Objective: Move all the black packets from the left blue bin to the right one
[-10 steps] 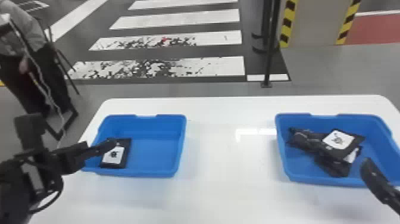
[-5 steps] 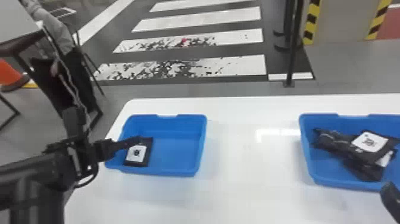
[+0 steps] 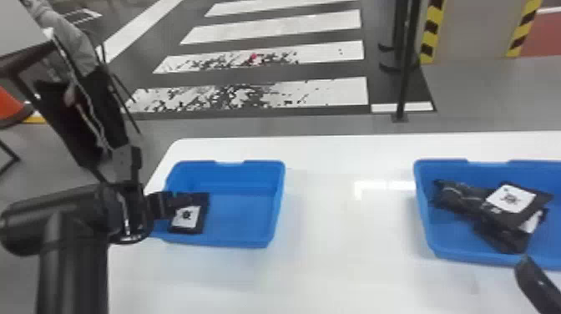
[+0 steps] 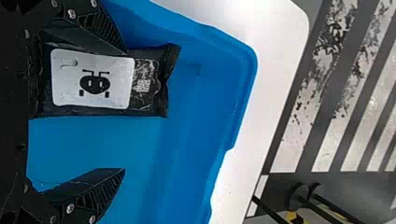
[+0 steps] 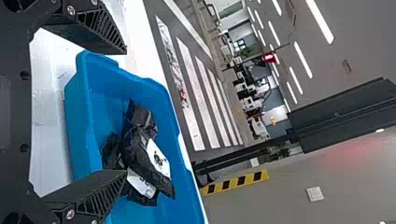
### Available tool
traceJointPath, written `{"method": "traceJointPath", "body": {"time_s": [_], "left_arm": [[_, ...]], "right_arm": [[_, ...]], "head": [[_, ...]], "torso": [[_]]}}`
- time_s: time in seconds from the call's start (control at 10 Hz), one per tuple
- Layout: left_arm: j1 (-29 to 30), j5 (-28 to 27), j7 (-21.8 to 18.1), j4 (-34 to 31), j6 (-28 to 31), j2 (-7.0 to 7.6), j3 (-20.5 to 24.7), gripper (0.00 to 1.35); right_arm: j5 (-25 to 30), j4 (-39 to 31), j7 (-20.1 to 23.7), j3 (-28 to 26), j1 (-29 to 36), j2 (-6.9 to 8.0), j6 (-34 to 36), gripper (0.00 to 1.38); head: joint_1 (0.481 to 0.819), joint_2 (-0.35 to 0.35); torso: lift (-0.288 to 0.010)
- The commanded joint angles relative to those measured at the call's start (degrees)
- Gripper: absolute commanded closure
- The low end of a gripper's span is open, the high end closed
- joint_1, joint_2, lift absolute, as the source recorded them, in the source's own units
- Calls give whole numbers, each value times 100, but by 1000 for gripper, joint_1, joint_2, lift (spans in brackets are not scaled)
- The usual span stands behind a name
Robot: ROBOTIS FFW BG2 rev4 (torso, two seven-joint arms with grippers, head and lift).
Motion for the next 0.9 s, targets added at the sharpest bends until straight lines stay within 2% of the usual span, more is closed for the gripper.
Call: {"method": "traceJointPath", "body": {"time_s": [0.0, 0.2, 0.3, 0.4, 0.5, 0.6, 0.7, 0.8], "left_arm": [[-39, -2, 128, 55, 359, -9, -138, 179], [-166, -162, 251, 55, 626, 0, -230, 182], [-292, -196, 268, 308, 626, 9, -150, 193], [-419, -219, 268, 547, 640, 53, -195, 277], [-503, -184, 268, 758, 682, 105, -252, 464], [-503, -105, 268, 815, 682, 158, -321, 812], [-475, -70, 259, 815, 555, 193, -458, 1236], [-461, -93, 84, 815, 246, 228, -515, 1207]], "right_arm": [[-83, 84, 35, -11, -36, 5, 28, 117], [-186, 182, 71, -11, -50, 5, 98, 117], [-209, 253, 97, 0, -93, 5, 112, 117], [-243, 295, 123, 0, -121, 5, 127, 117], [-289, 337, 141, -11, -135, 5, 127, 117], [-311, 365, 150, -11, -149, 5, 127, 117], [-380, 379, 158, -11, -135, 5, 127, 117], [-414, 407, 167, -11, -149, 5, 127, 117]], "head": [[695, 232], [695, 226], [695, 226], [695, 232], [695, 236], [695, 239], [695, 237], [695, 232]], "torso": [[-139], [-139], [-139], [-139], [-139], [-139], [-139], [-139]]}}
